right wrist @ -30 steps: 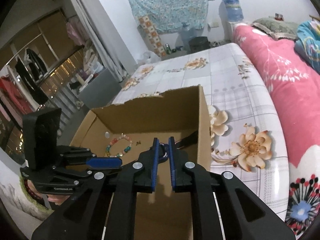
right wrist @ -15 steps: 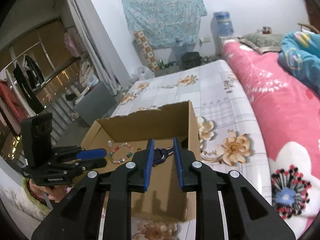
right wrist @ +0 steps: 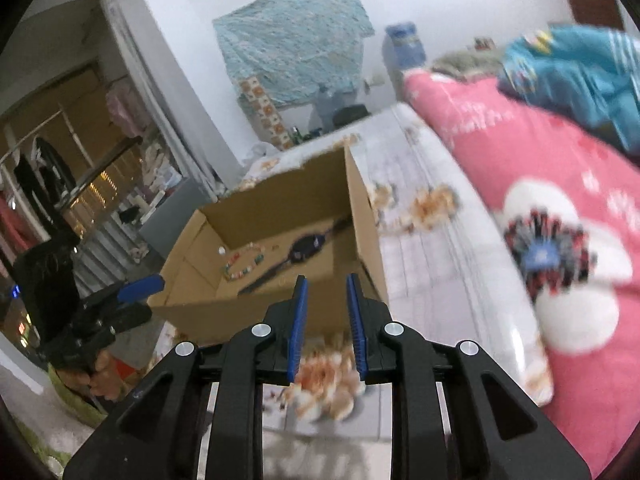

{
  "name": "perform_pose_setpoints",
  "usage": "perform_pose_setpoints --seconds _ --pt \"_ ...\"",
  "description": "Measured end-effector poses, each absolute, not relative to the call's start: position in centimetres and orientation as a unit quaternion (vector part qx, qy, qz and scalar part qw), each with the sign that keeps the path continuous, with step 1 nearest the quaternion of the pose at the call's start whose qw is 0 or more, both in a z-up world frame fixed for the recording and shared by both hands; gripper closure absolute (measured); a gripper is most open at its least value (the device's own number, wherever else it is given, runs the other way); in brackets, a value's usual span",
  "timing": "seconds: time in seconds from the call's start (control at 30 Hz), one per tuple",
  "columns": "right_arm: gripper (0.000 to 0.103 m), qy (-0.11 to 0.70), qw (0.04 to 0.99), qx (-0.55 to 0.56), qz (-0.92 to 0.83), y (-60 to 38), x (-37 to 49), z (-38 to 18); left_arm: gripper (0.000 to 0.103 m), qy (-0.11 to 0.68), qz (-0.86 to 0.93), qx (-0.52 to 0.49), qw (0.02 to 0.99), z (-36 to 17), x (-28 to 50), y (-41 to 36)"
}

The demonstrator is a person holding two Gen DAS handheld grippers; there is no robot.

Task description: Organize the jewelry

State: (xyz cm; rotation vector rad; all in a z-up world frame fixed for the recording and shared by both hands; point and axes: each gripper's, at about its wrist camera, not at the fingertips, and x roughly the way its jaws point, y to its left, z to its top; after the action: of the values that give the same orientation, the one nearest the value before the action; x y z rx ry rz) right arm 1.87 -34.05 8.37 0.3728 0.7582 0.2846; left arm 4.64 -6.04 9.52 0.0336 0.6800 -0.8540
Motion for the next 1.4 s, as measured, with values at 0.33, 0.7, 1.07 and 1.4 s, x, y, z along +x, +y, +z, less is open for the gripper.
perform_pose_setpoints --seconds 0.33,0.7,1.07,1.4 --pt "0.081 0.434 0.862 0.216 0.147 -31.8 3.6 3.1 0.051 0.382 -0.357 0.108 0.846 3.1 4.7 -9.8" --pt "0.081 0.424 0.864 0.223 0.158 -32.3 5.6 3.1 0.053 0.397 -0.328 0.092 0.852 2.3 6.6 -9.1" --pt "0.081 0.457 0.849 0.209 0.164 -31.5 4.2 0.2 0.079 0.387 -0.361 0.195 0.826 -0.6 5.7 -14.5" --pt "0.081 0.462 0.841 0.223 0.172 -31.9 4.3 -0.6 0.088 0.401 -0.375 0.23 0.804 -2.4 7.8 -16.4"
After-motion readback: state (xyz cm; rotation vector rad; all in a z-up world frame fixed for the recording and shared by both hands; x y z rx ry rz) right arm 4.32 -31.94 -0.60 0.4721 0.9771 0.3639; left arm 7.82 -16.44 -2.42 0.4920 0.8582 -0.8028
